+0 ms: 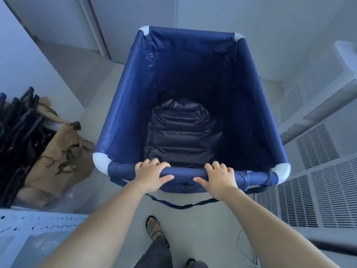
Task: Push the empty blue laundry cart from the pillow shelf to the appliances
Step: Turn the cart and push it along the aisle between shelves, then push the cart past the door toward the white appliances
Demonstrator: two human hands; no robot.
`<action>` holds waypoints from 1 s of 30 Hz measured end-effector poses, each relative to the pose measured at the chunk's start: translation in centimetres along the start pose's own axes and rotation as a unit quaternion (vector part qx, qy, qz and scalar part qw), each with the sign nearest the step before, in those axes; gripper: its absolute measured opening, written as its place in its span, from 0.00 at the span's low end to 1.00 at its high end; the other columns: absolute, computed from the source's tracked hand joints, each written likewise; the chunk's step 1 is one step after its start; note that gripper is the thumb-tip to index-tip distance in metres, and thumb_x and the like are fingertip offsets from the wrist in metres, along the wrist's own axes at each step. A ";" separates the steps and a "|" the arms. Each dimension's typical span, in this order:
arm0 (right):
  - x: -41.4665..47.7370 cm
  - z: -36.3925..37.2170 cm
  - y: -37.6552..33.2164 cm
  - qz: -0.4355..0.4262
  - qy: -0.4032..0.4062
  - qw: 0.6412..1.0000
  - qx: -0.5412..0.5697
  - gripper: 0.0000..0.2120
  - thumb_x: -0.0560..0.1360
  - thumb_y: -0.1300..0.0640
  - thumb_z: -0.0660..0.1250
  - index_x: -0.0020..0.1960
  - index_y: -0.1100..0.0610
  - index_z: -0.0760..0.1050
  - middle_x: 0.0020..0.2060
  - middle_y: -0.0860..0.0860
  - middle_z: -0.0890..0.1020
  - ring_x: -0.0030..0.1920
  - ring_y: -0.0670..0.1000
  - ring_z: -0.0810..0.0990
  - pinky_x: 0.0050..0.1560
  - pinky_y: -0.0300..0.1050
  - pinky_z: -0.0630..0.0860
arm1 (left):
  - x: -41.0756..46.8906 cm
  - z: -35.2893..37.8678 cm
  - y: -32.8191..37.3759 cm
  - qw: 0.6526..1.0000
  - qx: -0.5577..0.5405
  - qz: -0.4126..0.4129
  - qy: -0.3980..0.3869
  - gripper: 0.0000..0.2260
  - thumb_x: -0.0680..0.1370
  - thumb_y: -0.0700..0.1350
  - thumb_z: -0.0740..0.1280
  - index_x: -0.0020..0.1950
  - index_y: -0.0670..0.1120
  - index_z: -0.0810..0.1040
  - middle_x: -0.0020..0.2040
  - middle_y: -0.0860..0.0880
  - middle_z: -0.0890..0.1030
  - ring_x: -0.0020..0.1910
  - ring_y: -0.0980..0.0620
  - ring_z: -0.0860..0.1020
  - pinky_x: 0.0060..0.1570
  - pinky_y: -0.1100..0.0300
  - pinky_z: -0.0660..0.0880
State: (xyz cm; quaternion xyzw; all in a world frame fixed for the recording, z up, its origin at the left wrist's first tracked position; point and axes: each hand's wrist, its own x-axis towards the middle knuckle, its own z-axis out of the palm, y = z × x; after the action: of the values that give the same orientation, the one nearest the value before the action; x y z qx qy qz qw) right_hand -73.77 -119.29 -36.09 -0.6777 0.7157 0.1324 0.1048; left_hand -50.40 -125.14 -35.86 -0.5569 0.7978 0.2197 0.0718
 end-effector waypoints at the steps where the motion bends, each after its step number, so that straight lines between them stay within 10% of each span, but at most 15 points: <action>1: 0.9 -0.3 0.0 0.005 -0.001 1.000 0.000 0.32 0.72 0.28 0.45 0.61 0.51 0.66 0.54 0.51 0.72 0.53 0.54 0.70 0.54 0.50 0.65 | 1.0 -0.5 -0.2 1.000 0.001 0.004 -0.001 0.16 0.75 0.65 0.56 0.61 0.63 0.68 0.53 0.56 0.71 0.56 0.51 0.67 0.58 0.55 0.55; 30: 20.6 -7.0 1.5 0.083 -0.027 0.995 0.057 0.34 0.73 0.29 0.46 0.65 0.52 0.63 0.59 0.53 0.71 0.56 0.57 0.69 0.53 0.52 0.65 | 23.5 -10.9 -3.5 0.994 0.058 0.088 -0.014 0.16 0.75 0.64 0.56 0.60 0.62 0.68 0.55 0.55 0.71 0.56 0.50 0.68 0.60 0.53 0.57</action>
State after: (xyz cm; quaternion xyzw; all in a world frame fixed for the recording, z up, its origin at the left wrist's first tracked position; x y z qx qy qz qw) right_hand -76.26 -140.92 -36.24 -0.6052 0.7728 0.1174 0.1511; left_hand -54.42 -150.95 -35.49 -0.4766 0.8538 0.1864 0.0957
